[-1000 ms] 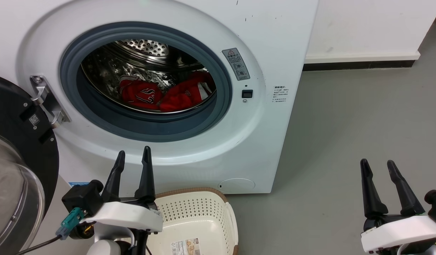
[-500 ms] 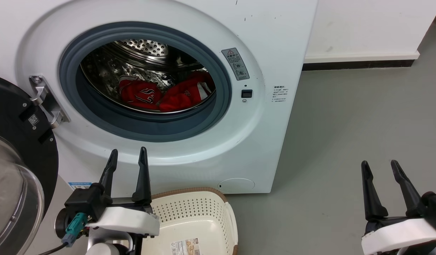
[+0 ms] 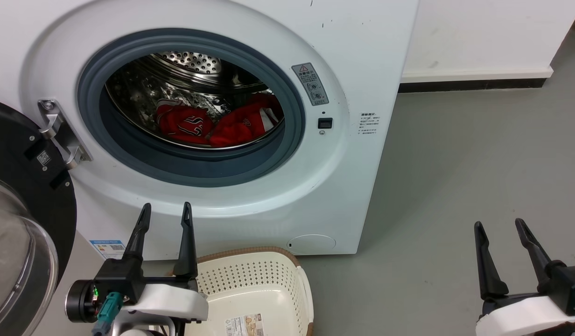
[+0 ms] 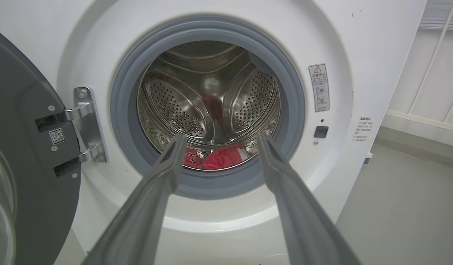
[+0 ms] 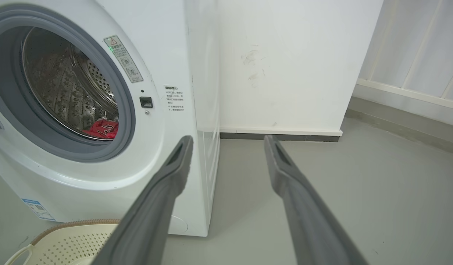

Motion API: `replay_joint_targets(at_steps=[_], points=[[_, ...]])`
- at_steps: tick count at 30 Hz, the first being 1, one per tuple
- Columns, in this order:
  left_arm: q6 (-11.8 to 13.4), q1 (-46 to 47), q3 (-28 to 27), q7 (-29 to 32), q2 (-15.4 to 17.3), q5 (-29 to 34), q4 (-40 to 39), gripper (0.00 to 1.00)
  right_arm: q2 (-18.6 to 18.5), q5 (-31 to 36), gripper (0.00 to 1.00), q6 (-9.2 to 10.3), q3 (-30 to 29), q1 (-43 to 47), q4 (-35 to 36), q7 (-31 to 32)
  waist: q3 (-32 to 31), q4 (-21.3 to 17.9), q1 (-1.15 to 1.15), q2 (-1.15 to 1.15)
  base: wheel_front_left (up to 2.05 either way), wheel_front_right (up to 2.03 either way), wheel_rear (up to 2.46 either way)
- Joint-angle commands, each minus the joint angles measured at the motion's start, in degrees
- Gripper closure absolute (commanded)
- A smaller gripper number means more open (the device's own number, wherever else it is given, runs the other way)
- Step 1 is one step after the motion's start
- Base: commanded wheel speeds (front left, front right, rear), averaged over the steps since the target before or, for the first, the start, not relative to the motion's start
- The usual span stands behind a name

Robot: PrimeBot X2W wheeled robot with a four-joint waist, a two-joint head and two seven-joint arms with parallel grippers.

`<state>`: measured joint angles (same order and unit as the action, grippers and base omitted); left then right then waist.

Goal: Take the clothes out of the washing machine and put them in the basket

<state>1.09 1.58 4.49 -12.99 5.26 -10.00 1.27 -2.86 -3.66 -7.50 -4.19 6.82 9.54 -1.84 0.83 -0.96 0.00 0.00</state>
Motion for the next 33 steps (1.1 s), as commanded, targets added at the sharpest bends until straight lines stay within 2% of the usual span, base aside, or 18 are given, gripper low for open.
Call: replay_joint_targets(at_steps=[1,18,33], points=[[0.46,-0.44,0.16,-0.56,0.10,1.50,-0.48,0.00,-0.05,1.55,0.00,0.02,-0.04,0.44,0.39,-0.41,0.03,-0.01,0.00,0.00,0.00,0.00,0.00],[1.63,-2.41,0.27,-2.31,-0.84,7.60,-1.19,0.00,-0.03,7.06,0.00,0.02,0.15,1.43,1.56,-0.88,0.03,-0.01,0.00,0.00,0.00,0.00,0.00],[0.99,-2.11,-0.58,-2.29,-1.41,6.99,-0.33,0.00,-0.03,4.98,0.00,0.02,-0.01,0.43,0.12,-1.32,0.41,-0.08,0.00,0.00,0.00,0.00,0.00]])
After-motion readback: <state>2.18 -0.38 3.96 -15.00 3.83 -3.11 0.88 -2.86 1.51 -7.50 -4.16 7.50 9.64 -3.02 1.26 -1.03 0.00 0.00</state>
